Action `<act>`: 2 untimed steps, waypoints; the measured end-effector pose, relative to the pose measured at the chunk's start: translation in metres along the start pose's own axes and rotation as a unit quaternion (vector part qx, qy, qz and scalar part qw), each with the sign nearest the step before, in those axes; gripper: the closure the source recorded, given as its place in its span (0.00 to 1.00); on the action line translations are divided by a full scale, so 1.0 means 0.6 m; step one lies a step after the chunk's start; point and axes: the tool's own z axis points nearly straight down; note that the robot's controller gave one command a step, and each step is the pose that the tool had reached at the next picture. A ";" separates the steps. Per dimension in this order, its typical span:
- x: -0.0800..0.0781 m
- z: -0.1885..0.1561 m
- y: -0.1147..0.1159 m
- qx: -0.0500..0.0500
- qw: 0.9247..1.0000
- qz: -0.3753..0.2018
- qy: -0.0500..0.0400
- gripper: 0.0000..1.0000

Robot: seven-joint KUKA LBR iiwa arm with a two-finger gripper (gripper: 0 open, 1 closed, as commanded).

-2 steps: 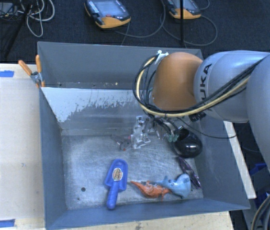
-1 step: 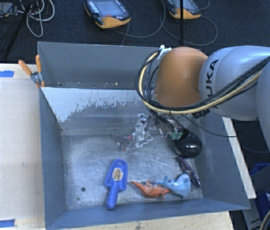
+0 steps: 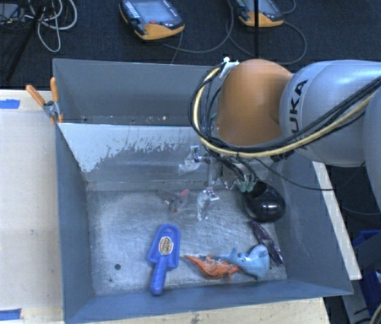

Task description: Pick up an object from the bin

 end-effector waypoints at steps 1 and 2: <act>0.000 0.000 0.000 0.000 1.000 0.000 0.000 0.00; -0.008 0.042 -0.001 0.001 0.998 -0.070 -0.003 0.00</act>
Offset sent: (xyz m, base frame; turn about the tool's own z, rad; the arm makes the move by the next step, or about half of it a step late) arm 0.0077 -0.0025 -0.0855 -0.3899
